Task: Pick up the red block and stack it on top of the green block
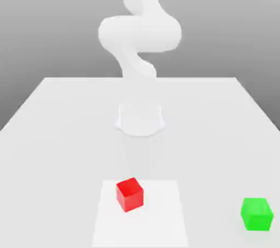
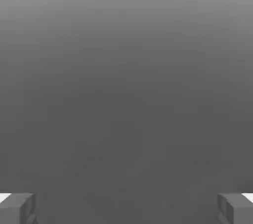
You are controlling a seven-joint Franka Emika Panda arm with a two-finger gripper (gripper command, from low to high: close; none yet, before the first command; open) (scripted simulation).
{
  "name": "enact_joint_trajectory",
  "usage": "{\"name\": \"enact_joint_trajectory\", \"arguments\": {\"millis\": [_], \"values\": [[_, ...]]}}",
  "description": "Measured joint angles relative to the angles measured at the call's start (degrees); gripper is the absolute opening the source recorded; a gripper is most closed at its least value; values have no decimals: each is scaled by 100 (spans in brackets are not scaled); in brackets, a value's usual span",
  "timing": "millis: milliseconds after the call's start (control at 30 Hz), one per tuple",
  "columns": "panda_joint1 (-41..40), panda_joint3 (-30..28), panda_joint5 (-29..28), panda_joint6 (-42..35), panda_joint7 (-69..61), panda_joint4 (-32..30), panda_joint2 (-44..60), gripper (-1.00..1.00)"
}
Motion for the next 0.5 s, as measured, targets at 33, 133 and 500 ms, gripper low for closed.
{"name": "enact_joint_trajectory", "arguments": {"millis": [33,133,500], "values": [[17,99,-75,26,-35,-72,51,0],[17,99,-75,26,-35,-72,51,0],[71,608,-605,430,-419,-740,941,0]]}}
